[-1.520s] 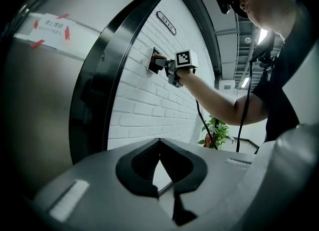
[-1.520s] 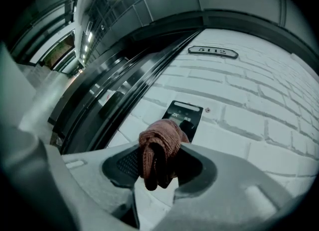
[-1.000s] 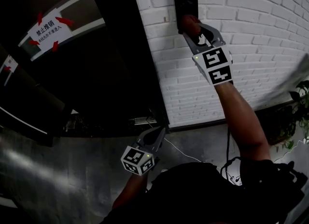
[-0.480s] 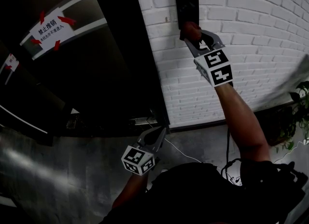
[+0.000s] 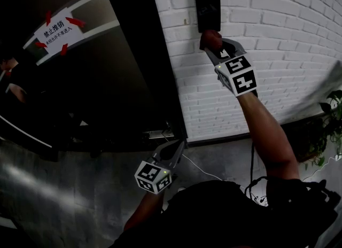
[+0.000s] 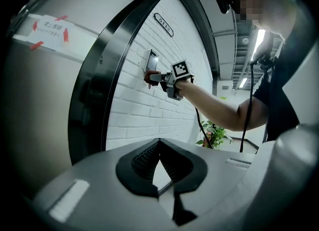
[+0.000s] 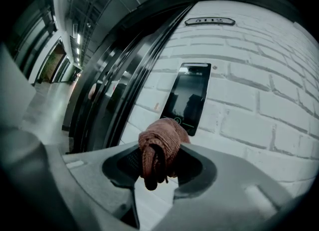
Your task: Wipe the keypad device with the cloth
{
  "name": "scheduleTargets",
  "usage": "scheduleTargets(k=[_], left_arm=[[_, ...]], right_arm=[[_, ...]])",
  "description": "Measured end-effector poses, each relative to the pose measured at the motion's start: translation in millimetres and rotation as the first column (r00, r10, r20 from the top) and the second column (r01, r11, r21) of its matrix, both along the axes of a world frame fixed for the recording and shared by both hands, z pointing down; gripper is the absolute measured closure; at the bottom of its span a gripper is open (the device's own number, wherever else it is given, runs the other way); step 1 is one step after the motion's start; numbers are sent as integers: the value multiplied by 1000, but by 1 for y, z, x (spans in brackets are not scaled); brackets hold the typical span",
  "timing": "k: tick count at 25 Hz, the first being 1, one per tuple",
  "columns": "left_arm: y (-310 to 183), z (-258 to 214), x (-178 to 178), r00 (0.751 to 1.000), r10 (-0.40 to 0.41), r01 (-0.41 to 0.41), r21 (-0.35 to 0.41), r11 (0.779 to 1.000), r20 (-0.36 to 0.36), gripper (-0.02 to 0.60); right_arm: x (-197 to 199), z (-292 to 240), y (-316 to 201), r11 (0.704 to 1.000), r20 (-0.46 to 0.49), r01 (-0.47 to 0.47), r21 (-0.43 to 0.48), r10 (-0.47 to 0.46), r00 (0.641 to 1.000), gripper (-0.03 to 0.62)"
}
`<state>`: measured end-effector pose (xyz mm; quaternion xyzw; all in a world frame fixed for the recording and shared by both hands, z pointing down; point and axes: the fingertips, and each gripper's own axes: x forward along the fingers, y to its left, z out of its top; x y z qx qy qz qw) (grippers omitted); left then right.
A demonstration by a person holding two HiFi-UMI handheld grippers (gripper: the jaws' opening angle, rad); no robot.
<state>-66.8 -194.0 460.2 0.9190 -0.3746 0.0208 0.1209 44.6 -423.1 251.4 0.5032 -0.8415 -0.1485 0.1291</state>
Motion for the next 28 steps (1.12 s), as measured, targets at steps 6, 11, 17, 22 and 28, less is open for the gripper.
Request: scheduleTargets(k=[6, 11, 17, 22, 28], left_arm=[[4, 1, 0, 1000, 5, -5, -4, 1000, -3, 565], [3, 0, -2, 1000, 2, -2, 9, 1000, -1, 565], [2, 0, -7, 1000, -4, 4, 25, 1000, 0, 565], [3, 1, -13, 1000, -15, 15, 26, 1000, 1, 565], [2, 4, -20, 999, -37, 37, 23, 999, -5, 565]], right_arm=[[3, 24, 0, 995, 6, 12, -104, -11, 1000, 450], [0, 7, 12, 998, 0, 22, -58, -22, 1000, 450], [-2, -26, 30, 999, 20, 39, 33, -40, 999, 450], [-1, -73, 39, 990, 42, 41, 137, -47, 998, 450], [-2, -151, 31, 956, 10, 9, 295, -12, 1000, 450]])
